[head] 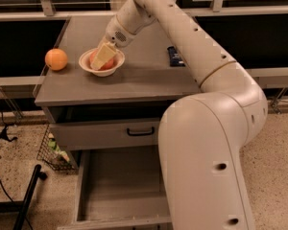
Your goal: Place apple into middle drawer
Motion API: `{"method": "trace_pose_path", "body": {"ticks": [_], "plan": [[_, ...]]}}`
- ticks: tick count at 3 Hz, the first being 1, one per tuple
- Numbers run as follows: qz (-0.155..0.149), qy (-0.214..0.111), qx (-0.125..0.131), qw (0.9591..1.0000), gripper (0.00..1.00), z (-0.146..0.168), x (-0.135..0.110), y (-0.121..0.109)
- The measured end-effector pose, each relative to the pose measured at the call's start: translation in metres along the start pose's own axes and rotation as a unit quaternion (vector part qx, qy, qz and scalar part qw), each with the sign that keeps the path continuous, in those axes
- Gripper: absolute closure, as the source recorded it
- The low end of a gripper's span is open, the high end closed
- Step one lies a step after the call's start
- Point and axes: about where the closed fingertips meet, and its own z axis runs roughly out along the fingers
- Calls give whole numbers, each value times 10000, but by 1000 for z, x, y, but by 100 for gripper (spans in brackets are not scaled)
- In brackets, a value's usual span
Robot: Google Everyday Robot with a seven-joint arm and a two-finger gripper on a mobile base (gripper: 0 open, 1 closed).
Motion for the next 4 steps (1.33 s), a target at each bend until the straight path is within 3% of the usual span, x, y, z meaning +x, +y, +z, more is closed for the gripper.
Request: {"method": "trace_pose_path", "body": {"ticks": [3, 4], "plan": [[-89, 328, -129, 9993, 40, 1, 11, 7], [-93, 340, -134, 9993, 55, 1, 11, 7]]}}
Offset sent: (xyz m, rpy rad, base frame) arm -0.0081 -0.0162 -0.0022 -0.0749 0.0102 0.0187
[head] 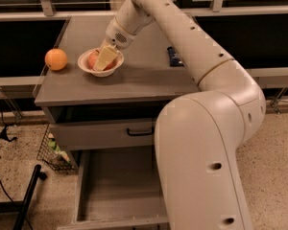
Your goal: Place apple into middle drawer
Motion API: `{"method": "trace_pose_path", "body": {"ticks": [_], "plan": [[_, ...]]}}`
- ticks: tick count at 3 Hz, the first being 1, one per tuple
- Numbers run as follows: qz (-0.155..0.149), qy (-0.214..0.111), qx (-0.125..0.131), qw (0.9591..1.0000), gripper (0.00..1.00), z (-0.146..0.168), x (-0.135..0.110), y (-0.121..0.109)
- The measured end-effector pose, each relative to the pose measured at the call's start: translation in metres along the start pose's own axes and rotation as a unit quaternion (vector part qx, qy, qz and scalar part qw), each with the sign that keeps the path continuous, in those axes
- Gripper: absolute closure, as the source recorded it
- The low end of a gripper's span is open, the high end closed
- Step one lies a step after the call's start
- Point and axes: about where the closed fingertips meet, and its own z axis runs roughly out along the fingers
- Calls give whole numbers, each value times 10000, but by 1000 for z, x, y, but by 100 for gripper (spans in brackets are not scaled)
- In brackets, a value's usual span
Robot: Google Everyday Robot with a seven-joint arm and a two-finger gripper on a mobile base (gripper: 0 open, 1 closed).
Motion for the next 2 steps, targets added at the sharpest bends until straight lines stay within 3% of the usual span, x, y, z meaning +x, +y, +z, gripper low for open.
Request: {"method": "trace_pose_path", "body": {"ticks": [2], "plan": [[0, 0, -1, 10000, 100, 0, 0, 0]]}}
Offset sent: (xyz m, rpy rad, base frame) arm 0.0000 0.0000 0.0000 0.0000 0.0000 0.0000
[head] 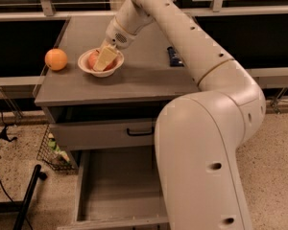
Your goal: Place apple into middle drawer
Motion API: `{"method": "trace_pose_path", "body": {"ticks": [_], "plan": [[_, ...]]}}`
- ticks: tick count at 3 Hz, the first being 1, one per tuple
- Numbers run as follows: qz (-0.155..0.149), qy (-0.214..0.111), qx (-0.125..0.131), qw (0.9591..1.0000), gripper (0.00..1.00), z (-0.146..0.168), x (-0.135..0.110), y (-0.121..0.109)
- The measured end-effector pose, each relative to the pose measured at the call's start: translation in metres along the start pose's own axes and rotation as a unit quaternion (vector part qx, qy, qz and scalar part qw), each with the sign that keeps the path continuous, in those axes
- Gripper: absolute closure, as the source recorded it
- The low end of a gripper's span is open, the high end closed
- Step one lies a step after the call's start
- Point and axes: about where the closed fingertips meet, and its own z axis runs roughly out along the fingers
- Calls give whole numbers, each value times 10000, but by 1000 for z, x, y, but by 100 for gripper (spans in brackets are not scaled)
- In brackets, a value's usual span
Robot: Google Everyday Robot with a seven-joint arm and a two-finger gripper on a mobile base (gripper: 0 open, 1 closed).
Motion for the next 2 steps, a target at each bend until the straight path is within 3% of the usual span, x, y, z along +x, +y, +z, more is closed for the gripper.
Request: {"method": "trace_pose_path", "body": {"ticks": [2], "plan": [[-65, -91, -1, 9999, 100, -6, -10, -5]]}}
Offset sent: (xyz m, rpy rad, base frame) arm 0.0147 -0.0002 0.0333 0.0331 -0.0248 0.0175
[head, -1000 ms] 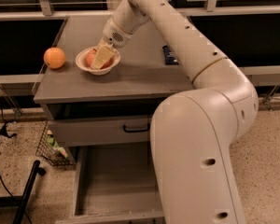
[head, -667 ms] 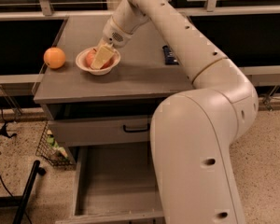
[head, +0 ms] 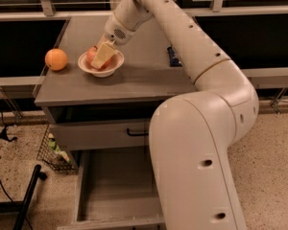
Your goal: Place apple into middle drawer
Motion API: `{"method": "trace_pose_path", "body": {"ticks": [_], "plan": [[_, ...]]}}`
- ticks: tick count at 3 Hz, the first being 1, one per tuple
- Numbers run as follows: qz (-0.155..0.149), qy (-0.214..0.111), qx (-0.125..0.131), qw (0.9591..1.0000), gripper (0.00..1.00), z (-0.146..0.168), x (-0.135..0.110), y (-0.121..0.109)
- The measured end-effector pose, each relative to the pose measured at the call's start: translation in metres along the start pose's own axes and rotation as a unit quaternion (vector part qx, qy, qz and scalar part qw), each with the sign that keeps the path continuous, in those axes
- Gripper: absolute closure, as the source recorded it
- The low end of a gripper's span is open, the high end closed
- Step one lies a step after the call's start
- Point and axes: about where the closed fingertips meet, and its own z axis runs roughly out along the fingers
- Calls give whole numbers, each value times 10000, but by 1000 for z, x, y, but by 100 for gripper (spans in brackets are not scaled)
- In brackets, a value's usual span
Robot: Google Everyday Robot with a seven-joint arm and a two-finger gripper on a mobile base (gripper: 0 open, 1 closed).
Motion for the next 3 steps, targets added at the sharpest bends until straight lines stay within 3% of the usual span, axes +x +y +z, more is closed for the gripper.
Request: {"method": "trace_pose_path", "body": {"ticks": [2, 3], "plan": [[-27, -62, 142, 9999, 100, -53, -18, 2], [185, -697, 321, 9969, 100, -108, -17, 18]]}}
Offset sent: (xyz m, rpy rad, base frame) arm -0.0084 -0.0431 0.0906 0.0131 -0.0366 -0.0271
